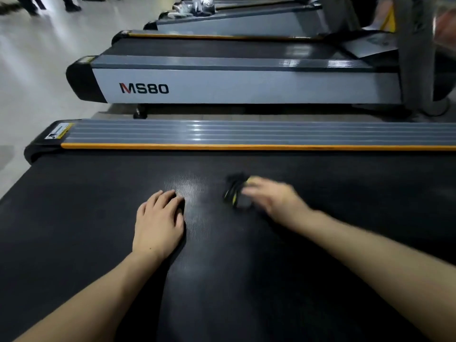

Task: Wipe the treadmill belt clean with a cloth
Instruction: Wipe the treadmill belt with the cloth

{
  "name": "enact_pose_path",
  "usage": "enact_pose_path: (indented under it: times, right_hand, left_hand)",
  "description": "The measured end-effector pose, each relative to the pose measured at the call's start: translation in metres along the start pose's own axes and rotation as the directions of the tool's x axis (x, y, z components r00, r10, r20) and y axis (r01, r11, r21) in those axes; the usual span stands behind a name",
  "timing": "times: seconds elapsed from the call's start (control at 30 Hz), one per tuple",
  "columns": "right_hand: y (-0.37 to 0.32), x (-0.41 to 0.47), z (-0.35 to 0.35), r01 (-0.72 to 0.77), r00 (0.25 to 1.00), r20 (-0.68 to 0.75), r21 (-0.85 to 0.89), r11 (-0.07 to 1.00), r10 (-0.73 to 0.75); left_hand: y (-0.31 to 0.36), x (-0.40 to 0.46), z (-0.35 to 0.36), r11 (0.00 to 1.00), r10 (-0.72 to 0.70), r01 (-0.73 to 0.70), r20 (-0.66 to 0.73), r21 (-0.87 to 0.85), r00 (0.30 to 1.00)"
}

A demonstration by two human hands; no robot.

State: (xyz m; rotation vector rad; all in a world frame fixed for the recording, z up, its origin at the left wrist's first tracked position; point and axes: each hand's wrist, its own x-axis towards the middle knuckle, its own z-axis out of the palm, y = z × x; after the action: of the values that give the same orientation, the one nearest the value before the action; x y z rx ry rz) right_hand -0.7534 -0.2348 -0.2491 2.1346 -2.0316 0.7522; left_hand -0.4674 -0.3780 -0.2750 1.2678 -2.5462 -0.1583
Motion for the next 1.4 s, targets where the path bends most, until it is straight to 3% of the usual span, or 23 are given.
enact_pose_path:
  times: [0.1, 0.17, 0.27, 0.37, 0.47, 0.5, 0.57, 0.63, 0.7, 0.77, 0.9, 1.0, 1.07, 1.13, 1.23, 1.3, 1.4]
  right_hand:
    - [0.057, 0.033, -0.010, -0.342, 0.936, -0.109, -0.060, 0.938, 0.334]
    - [0.050, 0.031, -0.008, -0.407, 0.910, -0.113, -0.053, 0.912, 0.400]
    - [0.007, -0.012, -0.012, -0.257, 0.961, -0.089, 0.060, 0.965, 0.261]
    - [-0.037, -0.072, -0.023, -0.061, 0.997, 0.051, 0.209, 0.976, 0.052]
    - [-0.019, -0.068, -0.028, 0.128, 0.988, 0.076, 0.119, 0.985, -0.137]
    - [0.000, -0.051, -0.027, 0.128, 0.990, 0.057, 0.045, 0.991, -0.130]
    - [0.040, -0.010, -0.025, -0.075, 0.997, -0.039, -0.067, 0.995, 0.073]
    - [0.063, 0.014, -0.022, -0.330, 0.942, -0.095, -0.077, 0.941, 0.323]
    - [0.053, 0.015, -0.018, -0.407, 0.910, -0.109, -0.056, 0.912, 0.400]
    - [0.020, -0.006, -0.017, -0.350, 0.929, -0.118, 0.020, 0.937, 0.349]
    - [-0.070, -0.074, -0.011, -0.017, 0.998, 0.066, 0.267, 0.964, -0.001]
    - [-0.073, -0.066, -0.009, 0.129, 0.984, 0.096, 0.215, 0.968, -0.153]
    - [-0.045, -0.023, -0.002, 0.097, 0.994, 0.049, 0.101, 0.990, -0.102]
    - [-0.016, 0.023, 0.008, -0.096, 0.994, -0.049, 0.015, 0.995, 0.097]
    - [-0.010, 0.049, 0.019, -0.340, 0.936, -0.090, 0.016, 0.940, 0.340]
    - [-0.033, 0.034, 0.018, -0.314, 0.945, -0.080, 0.043, 0.948, 0.317]
    - [-0.083, -0.022, 0.016, -0.047, 0.999, 0.005, 0.177, 0.983, 0.047]
  left_hand:
    - [-0.001, -0.004, -0.009, 0.998, 0.055, -0.057, 0.068, 0.028, 0.996]
    - [-0.003, -0.010, -0.013, 0.997, 0.069, -0.073, 0.098, 0.036, 0.993]
    - [0.004, -0.029, -0.019, 1.000, -0.002, 0.003, 0.076, -0.012, 0.997]
    - [0.008, -0.052, -0.016, 0.999, -0.031, 0.032, 0.079, -0.009, 0.996]
    - [0.007, -0.063, -0.010, 1.000, -0.026, 0.024, 0.093, 0.016, 0.995]
    - [0.007, -0.063, -0.008, 0.999, -0.030, 0.029, 0.083, 0.016, 0.996]
    - [0.010, -0.062, -0.007, 0.999, -0.039, 0.037, 0.066, 0.024, 0.997]
    - [0.012, -0.063, -0.008, 0.998, -0.055, 0.054, 0.055, 0.016, 0.997]
    - [0.011, -0.062, -0.009, 0.999, -0.055, 0.055, 0.046, 0.003, 0.997]
    - [0.011, -0.063, -0.009, 0.999, -0.054, 0.054, 0.030, 0.009, 0.998]
    - [0.008, -0.063, -0.011, 1.000, -0.018, 0.018, 0.036, -0.003, 0.999]
    - [-0.001, -0.062, -0.017, 1.000, 0.030, -0.029, 0.110, -0.012, 0.993]
    - [-0.010, -0.062, -0.022, 0.999, 0.037, -0.039, 0.138, 0.010, 0.990]
    - [-0.019, -0.064, -0.028, 1.000, -0.010, 0.007, 0.129, 0.023, 0.992]
    - [-0.029, -0.068, -0.033, 0.997, -0.062, 0.057, 0.086, 0.053, 0.994]
    - [-0.037, -0.071, -0.033, 0.994, -0.078, 0.071, 0.086, 0.078, 0.993]
    - [-0.045, -0.074, -0.027, 0.995, -0.087, 0.082, 0.091, 0.058, 0.992]
